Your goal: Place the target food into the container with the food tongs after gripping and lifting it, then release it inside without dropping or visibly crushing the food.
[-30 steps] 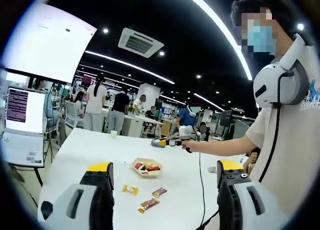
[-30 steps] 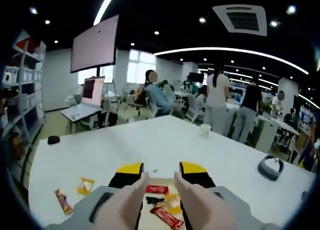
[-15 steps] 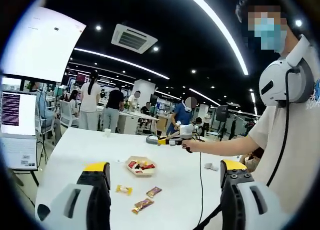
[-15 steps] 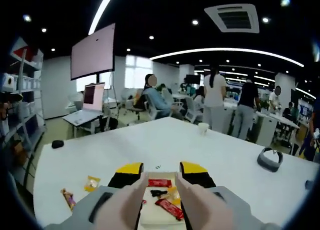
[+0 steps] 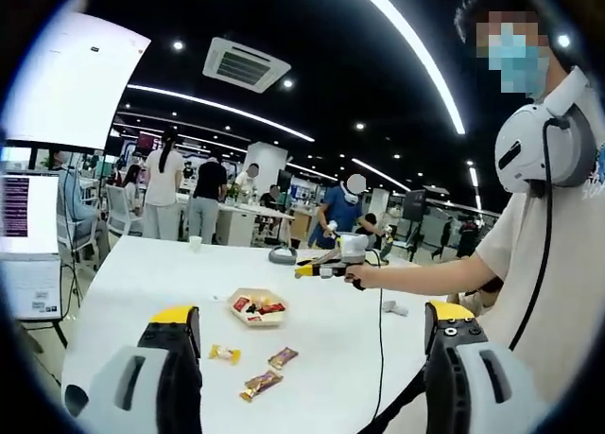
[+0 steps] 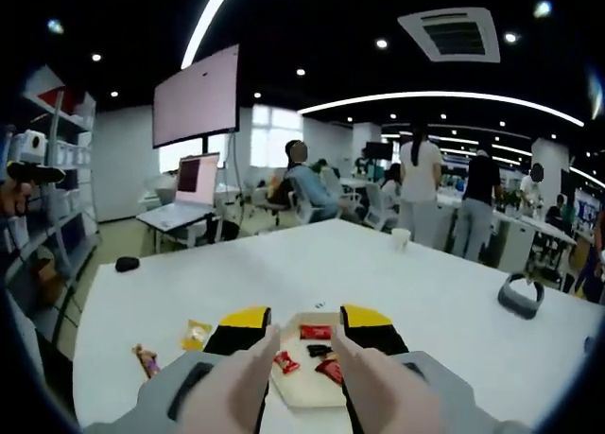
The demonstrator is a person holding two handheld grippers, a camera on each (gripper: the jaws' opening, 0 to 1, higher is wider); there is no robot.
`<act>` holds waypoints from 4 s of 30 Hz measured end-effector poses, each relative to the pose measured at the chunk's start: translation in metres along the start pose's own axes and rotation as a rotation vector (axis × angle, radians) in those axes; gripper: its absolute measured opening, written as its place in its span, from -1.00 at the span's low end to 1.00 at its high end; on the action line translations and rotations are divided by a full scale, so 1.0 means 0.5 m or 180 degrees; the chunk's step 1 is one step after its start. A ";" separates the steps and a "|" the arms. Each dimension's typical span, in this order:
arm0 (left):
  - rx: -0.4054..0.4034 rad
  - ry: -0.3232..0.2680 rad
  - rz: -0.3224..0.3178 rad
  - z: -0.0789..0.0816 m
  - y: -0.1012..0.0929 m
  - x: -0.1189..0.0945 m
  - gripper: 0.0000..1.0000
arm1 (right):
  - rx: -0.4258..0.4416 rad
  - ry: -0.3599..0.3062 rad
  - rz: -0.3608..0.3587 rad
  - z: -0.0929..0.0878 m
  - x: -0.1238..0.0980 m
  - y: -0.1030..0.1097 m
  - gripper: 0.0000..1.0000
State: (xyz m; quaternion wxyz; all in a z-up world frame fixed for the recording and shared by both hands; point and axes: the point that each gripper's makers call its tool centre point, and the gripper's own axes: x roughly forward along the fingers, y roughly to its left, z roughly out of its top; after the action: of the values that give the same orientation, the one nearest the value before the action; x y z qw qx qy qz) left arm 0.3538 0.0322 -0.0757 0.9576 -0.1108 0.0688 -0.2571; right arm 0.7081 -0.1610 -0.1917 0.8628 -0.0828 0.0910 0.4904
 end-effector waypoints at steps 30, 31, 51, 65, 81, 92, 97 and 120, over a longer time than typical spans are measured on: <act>-0.0121 0.0174 -0.0014 -0.057 0.032 -0.007 0.91 | 0.0168 -0.0051 0.0149 -0.035 -0.013 0.063 -0.43; -0.0115 0.0205 -0.0027 -0.059 0.038 -0.007 0.89 | 0.0172 -0.0038 0.0149 -0.036 -0.013 0.066 -0.43; 0.0087 0.0476 -0.0033 -0.047 0.099 0.037 0.77 | -0.0177 0.0004 0.0545 -0.051 0.001 0.137 -0.44; -0.0070 0.0430 -0.0233 -0.034 0.068 0.077 0.78 | 0.0139 0.0089 0.0574 -0.103 -0.017 0.164 -0.43; -0.0040 0.0301 -0.0103 -0.038 0.056 0.032 0.99 | 0.0172 0.0005 0.0795 -0.088 -0.008 0.257 -0.42; -0.0055 0.0204 0.0005 -0.046 0.047 0.001 0.98 | 0.0149 0.0029 0.1045 -0.091 0.012 0.323 -0.43; -0.0081 0.0254 0.0033 -0.053 0.042 -0.004 0.98 | 0.0101 0.0060 0.1185 -0.094 0.014 0.350 -0.43; -0.0181 0.0258 0.0289 -0.086 0.049 -0.036 0.96 | -0.0053 0.0220 0.1640 -0.110 0.042 0.423 -0.43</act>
State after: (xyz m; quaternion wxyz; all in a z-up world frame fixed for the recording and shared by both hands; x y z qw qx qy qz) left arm 0.3419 0.0544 -0.1218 0.9611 -0.1242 0.1197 -0.2156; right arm 0.5322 -0.0493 -0.2615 0.7051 -0.0807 0.1345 0.6916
